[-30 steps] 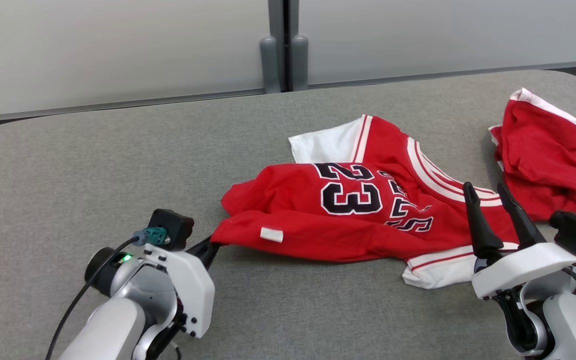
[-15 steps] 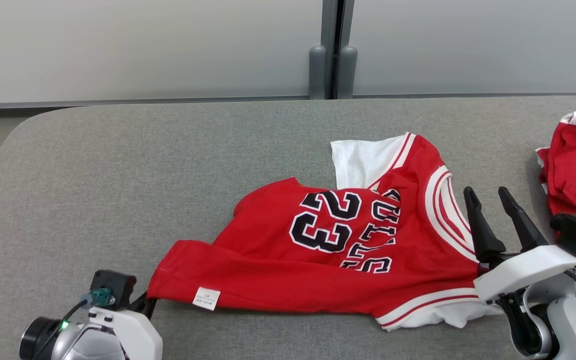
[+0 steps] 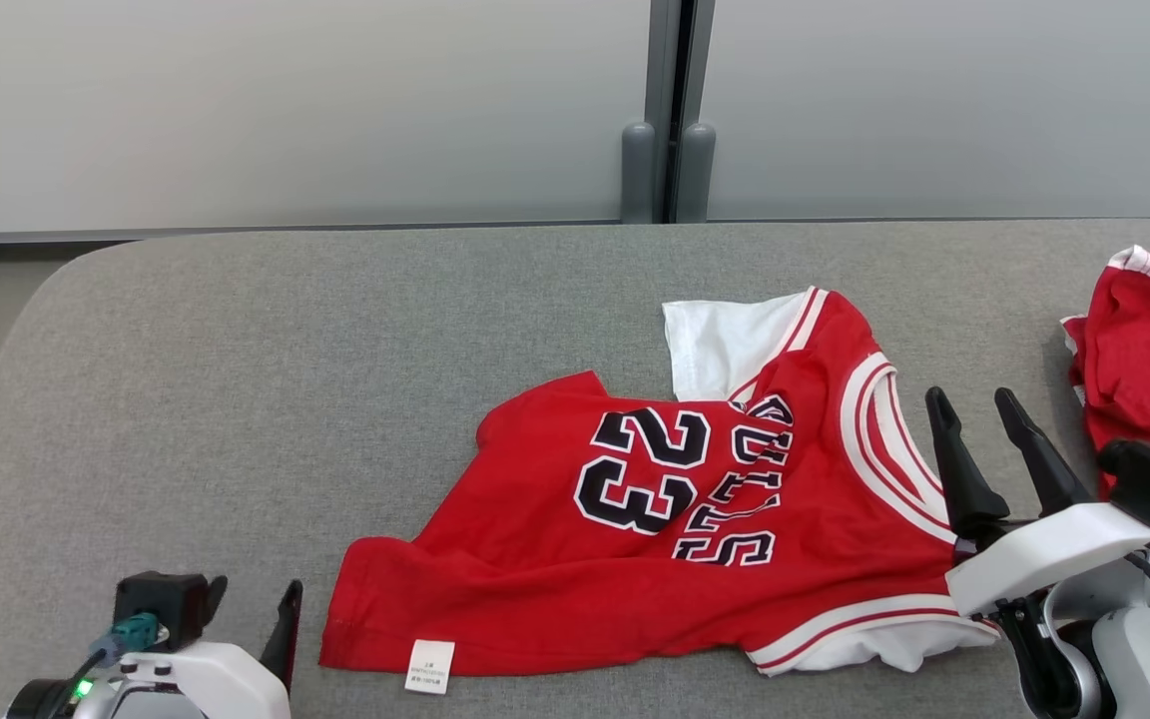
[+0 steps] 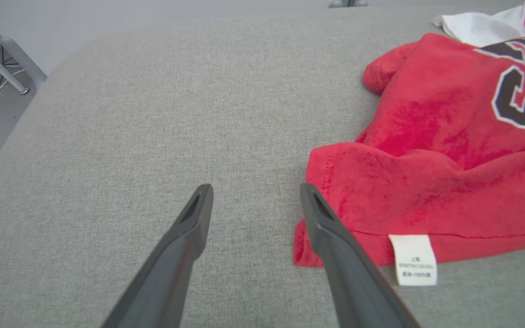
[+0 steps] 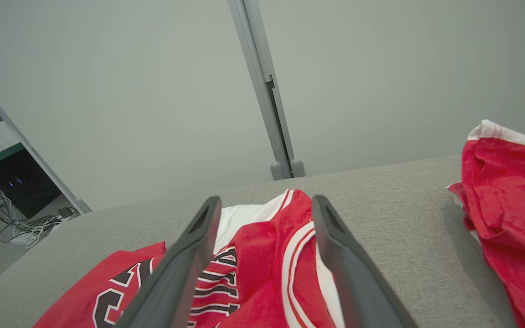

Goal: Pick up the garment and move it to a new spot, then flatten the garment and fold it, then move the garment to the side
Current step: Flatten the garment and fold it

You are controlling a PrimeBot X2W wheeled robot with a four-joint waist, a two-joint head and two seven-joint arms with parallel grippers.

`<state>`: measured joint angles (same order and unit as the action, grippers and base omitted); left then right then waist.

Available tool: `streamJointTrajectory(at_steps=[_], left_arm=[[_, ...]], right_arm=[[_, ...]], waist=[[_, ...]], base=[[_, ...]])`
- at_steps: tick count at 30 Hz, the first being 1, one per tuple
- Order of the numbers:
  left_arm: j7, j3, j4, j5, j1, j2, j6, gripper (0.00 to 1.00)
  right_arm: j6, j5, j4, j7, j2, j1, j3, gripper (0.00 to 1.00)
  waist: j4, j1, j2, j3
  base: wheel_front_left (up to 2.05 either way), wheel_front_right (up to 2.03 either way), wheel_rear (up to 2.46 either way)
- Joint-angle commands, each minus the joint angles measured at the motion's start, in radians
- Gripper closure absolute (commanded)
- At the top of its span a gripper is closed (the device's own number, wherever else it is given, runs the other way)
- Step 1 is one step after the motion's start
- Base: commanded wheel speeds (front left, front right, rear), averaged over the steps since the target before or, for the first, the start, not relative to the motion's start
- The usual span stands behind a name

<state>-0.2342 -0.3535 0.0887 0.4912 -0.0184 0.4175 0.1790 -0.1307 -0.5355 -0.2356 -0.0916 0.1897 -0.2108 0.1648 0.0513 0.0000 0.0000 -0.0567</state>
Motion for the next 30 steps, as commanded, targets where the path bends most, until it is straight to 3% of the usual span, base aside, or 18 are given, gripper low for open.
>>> streamJointTrajectory(at_steps=[1,12,16,19,30], left_arm=[[0.025,0.017,-0.015,-0.004,-0.008,0.001,0.013,0.00],[0.154,0.075,-0.108,0.059,-0.057,-0.087,0.062,0.00],[0.206,0.065,-0.082,0.069,-0.059,-0.091,0.014,0.00],[0.183,0.044,-0.035,0.079,-0.052,-0.071,-0.026,0.00],[-0.046,-0.018,0.116,0.187,0.036,-0.037,-0.158,0.00]], right_arm=[[0.000,0.010,0.003,-0.007,0.002,0.012,-0.005,0.00],[0.000,-0.002,-0.002,-0.021,-0.016,0.033,0.004,0.00],[0.000,-0.005,-0.005,-0.025,-0.019,0.039,0.009,0.00],[0.000,-0.003,-0.010,-0.021,-0.014,0.030,0.012,0.00],[0.000,0.011,-0.018,-0.009,-0.009,0.003,0.032,0.00]], waist=[[-0.002,0.0000,0.0000,0.009],[-0.024,0.0000,0.0000,0.035],[-0.031,0.0000,0.0000,0.032],[-0.034,0.0000,0.0000,0.027],[-0.050,0.0000,0.0000,0.008]], base=[[0.00,0.00,0.00],[0.00,0.00,0.00],[0.00,0.00,0.00],[0.00,0.00,0.00],[0.00,0.00,0.00]])
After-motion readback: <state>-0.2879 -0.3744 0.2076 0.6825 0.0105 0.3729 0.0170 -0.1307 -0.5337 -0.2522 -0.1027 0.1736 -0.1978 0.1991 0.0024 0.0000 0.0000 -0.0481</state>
